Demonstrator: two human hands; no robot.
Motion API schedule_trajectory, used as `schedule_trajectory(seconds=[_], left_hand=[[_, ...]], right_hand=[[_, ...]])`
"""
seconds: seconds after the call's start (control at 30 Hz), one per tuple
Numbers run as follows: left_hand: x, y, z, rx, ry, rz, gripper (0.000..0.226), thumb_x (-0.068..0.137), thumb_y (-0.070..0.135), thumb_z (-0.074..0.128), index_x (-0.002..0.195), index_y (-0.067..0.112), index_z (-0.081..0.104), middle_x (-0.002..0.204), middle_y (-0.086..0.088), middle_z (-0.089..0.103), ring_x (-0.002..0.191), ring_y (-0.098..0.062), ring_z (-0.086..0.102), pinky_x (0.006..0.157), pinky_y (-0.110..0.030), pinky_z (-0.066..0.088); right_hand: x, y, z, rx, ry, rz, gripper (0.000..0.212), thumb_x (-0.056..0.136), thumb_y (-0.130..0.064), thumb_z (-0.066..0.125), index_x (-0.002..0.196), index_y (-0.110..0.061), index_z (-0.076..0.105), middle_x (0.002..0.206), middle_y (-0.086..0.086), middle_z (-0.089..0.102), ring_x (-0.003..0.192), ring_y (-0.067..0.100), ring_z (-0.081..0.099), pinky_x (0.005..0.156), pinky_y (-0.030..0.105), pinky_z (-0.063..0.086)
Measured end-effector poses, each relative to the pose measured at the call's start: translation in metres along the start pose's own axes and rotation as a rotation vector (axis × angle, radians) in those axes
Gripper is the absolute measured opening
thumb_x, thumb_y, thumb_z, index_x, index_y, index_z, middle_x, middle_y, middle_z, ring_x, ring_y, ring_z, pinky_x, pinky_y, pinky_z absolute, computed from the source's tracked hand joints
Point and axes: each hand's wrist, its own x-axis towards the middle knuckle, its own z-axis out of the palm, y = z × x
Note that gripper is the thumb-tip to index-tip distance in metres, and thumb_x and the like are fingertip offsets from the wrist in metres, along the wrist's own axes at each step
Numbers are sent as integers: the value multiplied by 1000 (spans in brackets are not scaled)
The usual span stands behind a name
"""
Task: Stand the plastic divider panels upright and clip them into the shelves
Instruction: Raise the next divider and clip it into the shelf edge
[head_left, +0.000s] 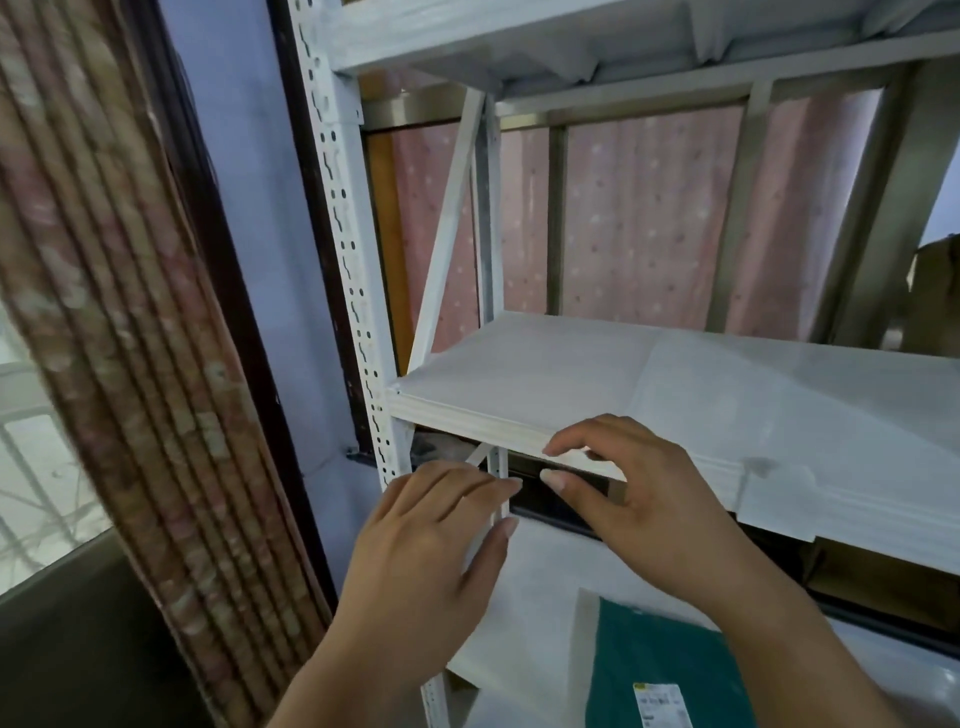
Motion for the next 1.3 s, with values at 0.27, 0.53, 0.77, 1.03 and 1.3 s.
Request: schedule_trajectory(seconds=[0.27,0.53,0.77,1.03,1.3], left_hand=[[76,-59,44,59,-101,17,32,105,45,53,134,38,65,133,20,64,130,-4,51,107,-24,40],[104,-109,90,22,-202,114,67,87,66,76,146,48,50,152,18,51,143,-10,41,119,-30,24],[111,-154,134,13,-131,66,59,102,69,40,147,34,56,148,7,60,137,-19,53,120,-33,30],[112,-165,154,-20,64,101,71,106,72,28,132,26,75,132,0,73,126,-22,58,107,-40,38],[114,-166,156,-50,108,123,77,107,70,24,126,21,79,126,-6,76,123,-27,58,107,-47,40]], right_hand=[[64,39,12,-147,-28,78,45,95,-49,67,138,-48,52,142,-28,44,124,-16,31,105,6,24],[90,64,23,-236,-118,164,53,93,-57,64,144,-50,48,147,-32,37,140,-3,35,109,9,21],[92,69,33,-356,-142,174,60,87,-70,58,142,-45,52,137,-29,54,124,0,50,106,15,36],[91,55,32,19,203,377,31,98,-43,65,126,-55,64,116,-32,71,102,-5,71,97,20,54],[97,39,28,260,368,515,77,107,9,29,147,-54,47,141,-17,63,69,28,80,88,22,60]])
